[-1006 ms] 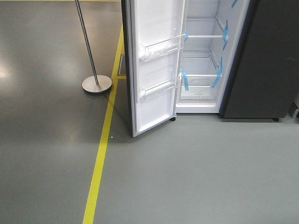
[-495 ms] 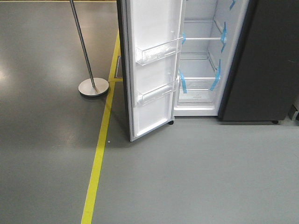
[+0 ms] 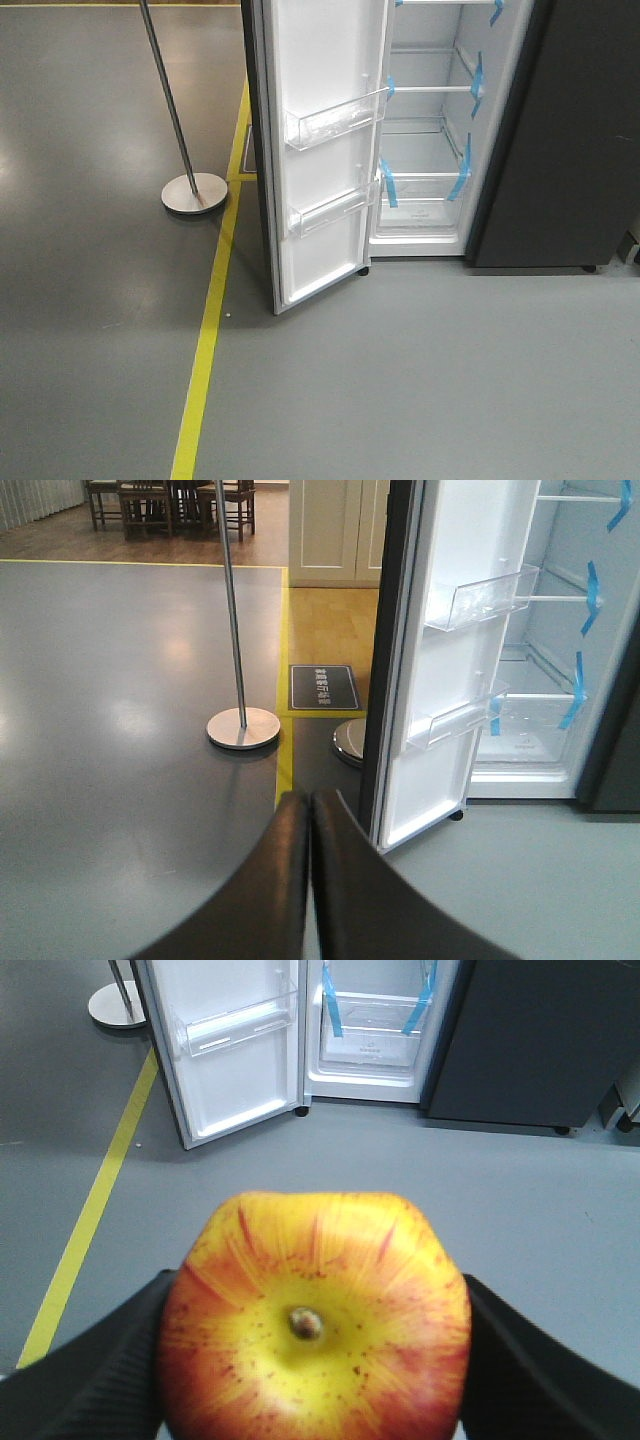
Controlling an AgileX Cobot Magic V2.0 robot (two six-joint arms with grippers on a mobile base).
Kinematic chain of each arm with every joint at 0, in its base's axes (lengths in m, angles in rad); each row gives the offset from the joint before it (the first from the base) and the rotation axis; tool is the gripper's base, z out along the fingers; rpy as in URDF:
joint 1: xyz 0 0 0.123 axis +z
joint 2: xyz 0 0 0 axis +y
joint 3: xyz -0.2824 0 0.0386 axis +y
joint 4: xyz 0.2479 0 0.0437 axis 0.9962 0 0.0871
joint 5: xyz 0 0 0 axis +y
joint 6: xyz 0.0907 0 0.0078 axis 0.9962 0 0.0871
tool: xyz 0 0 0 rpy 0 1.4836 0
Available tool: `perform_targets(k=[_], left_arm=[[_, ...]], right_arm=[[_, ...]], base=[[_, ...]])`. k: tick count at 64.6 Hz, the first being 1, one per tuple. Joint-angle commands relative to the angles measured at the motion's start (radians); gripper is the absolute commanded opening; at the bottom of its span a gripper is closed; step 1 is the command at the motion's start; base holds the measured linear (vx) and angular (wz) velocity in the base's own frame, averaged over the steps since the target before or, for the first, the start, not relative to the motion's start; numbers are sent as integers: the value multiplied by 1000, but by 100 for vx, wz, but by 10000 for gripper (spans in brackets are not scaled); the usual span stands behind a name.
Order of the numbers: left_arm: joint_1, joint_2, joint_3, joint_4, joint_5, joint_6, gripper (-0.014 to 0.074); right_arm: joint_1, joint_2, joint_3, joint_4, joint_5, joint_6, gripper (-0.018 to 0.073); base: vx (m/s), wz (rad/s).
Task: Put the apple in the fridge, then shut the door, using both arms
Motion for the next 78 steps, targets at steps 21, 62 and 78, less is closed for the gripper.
perform_targets(k=[21, 62, 78], left_arm=[[-5, -14, 21, 3, -64, -6, -5], [-5, -14, 21, 3, -64, -6, -5], [-5, -14, 21, 3, -64, -6, -5]], right_arm=[[-2, 6, -28, 0, -71, -2, 188], [-2, 6, -28, 0, -71, -2, 188], [-2, 6, -28, 0, -71, -2, 188]], base=[[10, -2], [7, 0], [5, 1]])
